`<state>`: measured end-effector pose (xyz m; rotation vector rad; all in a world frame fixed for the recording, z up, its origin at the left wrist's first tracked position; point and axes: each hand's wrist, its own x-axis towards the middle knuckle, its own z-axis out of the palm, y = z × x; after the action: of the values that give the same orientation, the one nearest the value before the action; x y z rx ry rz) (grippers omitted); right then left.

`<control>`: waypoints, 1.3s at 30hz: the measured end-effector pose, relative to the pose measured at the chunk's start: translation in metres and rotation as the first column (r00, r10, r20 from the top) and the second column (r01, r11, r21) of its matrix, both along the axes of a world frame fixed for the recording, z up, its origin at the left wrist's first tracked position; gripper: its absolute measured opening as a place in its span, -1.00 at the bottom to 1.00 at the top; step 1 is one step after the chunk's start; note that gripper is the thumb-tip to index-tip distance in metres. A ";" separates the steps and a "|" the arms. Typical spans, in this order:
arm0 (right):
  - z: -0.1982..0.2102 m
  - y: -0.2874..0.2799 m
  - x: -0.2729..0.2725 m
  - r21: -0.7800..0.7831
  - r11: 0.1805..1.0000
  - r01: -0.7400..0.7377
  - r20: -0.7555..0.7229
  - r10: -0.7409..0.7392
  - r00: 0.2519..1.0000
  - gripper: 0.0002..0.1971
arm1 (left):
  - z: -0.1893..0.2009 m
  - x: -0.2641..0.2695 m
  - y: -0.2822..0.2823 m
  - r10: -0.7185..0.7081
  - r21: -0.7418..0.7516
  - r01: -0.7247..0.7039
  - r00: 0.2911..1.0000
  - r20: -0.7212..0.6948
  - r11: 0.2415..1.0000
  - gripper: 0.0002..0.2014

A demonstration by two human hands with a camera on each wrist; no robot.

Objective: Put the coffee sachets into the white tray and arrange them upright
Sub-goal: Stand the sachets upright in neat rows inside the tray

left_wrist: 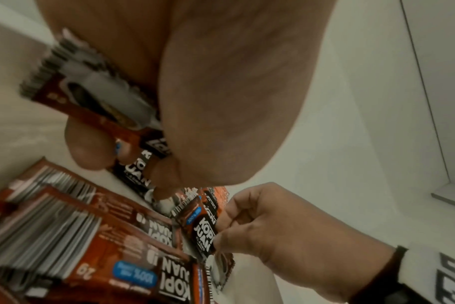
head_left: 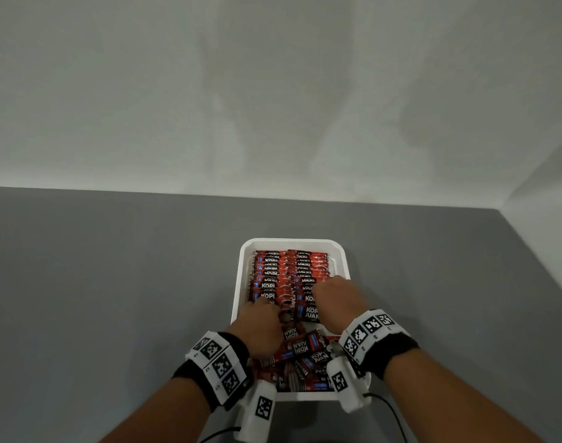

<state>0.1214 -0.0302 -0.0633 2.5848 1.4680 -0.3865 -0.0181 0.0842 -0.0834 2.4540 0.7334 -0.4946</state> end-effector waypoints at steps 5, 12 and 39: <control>0.004 -0.009 -0.005 0.057 0.998 -0.008 -0.225 0.021 0.974 -0.92 | -0.005 -0.004 0.000 -0.028 0.010 0.028 1.000 0.012 1.000 -0.59; -0.012 -0.025 -0.010 -0.059 0.993 -0.105 -0.275 0.085 0.958 -0.66 | -0.009 -0.008 0.000 -0.066 0.015 0.066 0.997 0.041 0.998 -0.60; -0.011 -0.029 -0.026 0.068 0.998 0.002 -0.308 0.019 0.951 -0.52 | 0.004 -0.012 -0.003 0.138 -0.094 -0.111 0.925 0.355 0.989 -0.72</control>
<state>0.0955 -0.0592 -0.0746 2.6629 1.6101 -0.7843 -0.0297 0.0810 -0.0793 2.3194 0.6945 -0.0151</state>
